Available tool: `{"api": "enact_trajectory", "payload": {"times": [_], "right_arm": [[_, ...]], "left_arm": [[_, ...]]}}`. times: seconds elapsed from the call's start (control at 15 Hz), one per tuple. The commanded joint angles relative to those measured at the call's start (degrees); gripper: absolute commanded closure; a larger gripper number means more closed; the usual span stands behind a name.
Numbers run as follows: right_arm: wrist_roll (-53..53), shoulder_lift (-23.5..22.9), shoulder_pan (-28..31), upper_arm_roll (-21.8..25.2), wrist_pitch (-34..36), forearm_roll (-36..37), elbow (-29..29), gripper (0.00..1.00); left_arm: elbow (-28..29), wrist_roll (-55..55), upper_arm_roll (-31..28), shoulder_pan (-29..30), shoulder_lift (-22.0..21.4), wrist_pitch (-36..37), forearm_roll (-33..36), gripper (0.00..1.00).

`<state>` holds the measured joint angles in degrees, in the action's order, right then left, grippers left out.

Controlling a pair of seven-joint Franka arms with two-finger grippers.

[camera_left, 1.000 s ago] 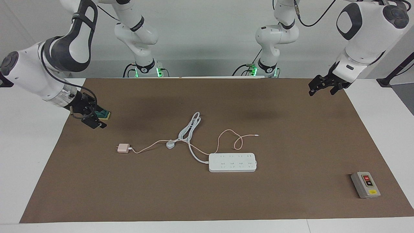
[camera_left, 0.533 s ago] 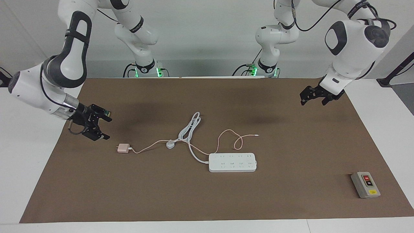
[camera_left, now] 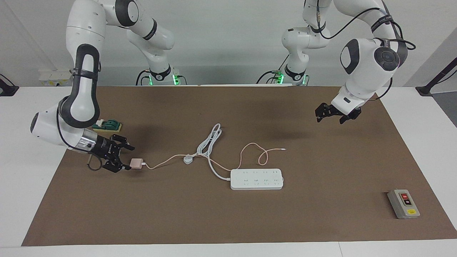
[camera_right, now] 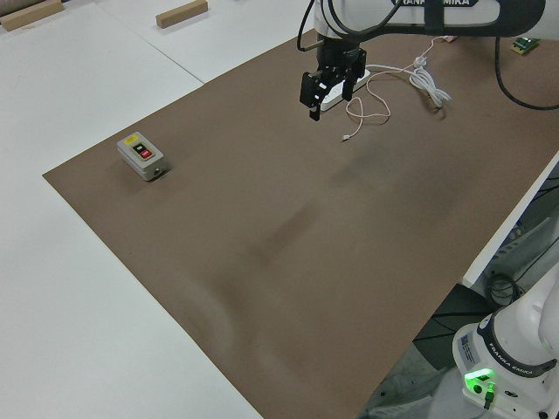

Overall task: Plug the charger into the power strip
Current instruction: 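Grasp the pink charger plug with the right gripper while the left gripper advances, then carry the pink charger toward the power strip while the left gripper approaches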

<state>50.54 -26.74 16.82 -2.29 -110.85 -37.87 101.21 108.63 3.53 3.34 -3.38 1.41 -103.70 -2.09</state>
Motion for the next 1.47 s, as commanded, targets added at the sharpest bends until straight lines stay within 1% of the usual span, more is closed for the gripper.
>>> {"api": "enact_trajectory", "payload": {"times": [0.0, 0.13, 0.2, 0.4, 0.53, 0.73, 0.8, 0.87, 0.93, 1.0, 1.07, 1.13, 1.2, 1.27, 1.4], "right_arm": [[-4.7, -1.7, 0.7, -0.2, -1.3, -2.3, -0.3, 0.00], [-5.6, -1.8, 0.8, -0.2, -1.7, -2.5, 0.7, 0.00], [-5.9, -1.9, 0.8, -0.2, -2.9, -2.5, 1.0, 0.00], [-7.1, -2.7, 0.5, -0.2, -6.0, -3.2, 2.2, 0.00], [-8.3, -3.0, 0.4, -0.2, -6.4, -3.7, 2.5, 0.00], [-8.3, -3.0, 0.1, -0.2, -6.8, -4.0, 2.7, 0.00], [-8.3, -3.1, -0.1, -0.2, -6.8, -4.5, 2.8, 0.03], [-8.3, -3.1, -0.2, -0.2, -7.4, -4.8, 3.1, 0.11], [-8.3, -3.0, -0.2, -0.2, -7.7, -4.8, 3.4, 0.27], [-8.3, -3.0, -0.4, -0.2, -8.2, -4.8, 3.6, 0.46], [-8.4, -3.0, -0.5, -0.2, -8.7, -4.8, 3.6, 0.66], [-8.4, -2.9, -0.5, -0.2, -9.0, -4.8, 3.9, 0.96], [-8.3, -2.9, -1.3, -0.2, -9.0, -4.8, 3.9, 1.00], [-8.2, -2.9, -2.3, -0.2, -9.1, -4.8, 3.8, 1.00], [-7.7, -2.7, -2.8, -0.1, -9.0, -4.6, 3.5, 1.00]], "left_arm": [[1.3, 1.0, -0.4, -0.8, -1.6, 0.0, -2.2, 0.00], [1.3, 1.0, -0.4, -2.0, -1.8, 0.3, -2.1, 0.00], [1.4, 1.2, -0.4, -2.3, -1.8, -0.2, -2.1, 0.00], [1.8, 1.1, -0.4, -1.9, -1.9, -0.8, -2.2, 0.00], [1.9, 1.4, -0.4, -1.6, -1.9, -0.4, -3.2, 0.00], [1.5, 2.5, -0.5, -1.0, -1.9, 0.6, -10.3, 0.00], [1.6, 3.4, -0.5, -0.8, -1.9, 0.8, -11.0, 0.00], [1.8, 3.5, -0.5, -0.8, -2.0, 0.8, -11.2, 0.00], [1.9, 3.6, -0.4, -0.9, -1.9, 0.6, -11.4, 0.00], [2.1, 3.7, -0.4, -1.2, -1.9, 0.8, -13.1, 0.00], [1.9, 3.7, -0.4, -1.0, -1.8, 1.9, -15.9, 0.00], [1.4, 3.8, -0.7, -0.7, -1.8, 4.1, -20.3, 0.00], [1.3, 4.5, -1.0, 0.8, -1.9, 4.6, -26.6, 0.00], [1.3, 6.6, -1.0, 2.1, -1.8, 4.4, -31.4, 0.00], [1.1, 9.3, -1.0, 3.5, -1.6, 4.9, -37.5, 0.00]]}}
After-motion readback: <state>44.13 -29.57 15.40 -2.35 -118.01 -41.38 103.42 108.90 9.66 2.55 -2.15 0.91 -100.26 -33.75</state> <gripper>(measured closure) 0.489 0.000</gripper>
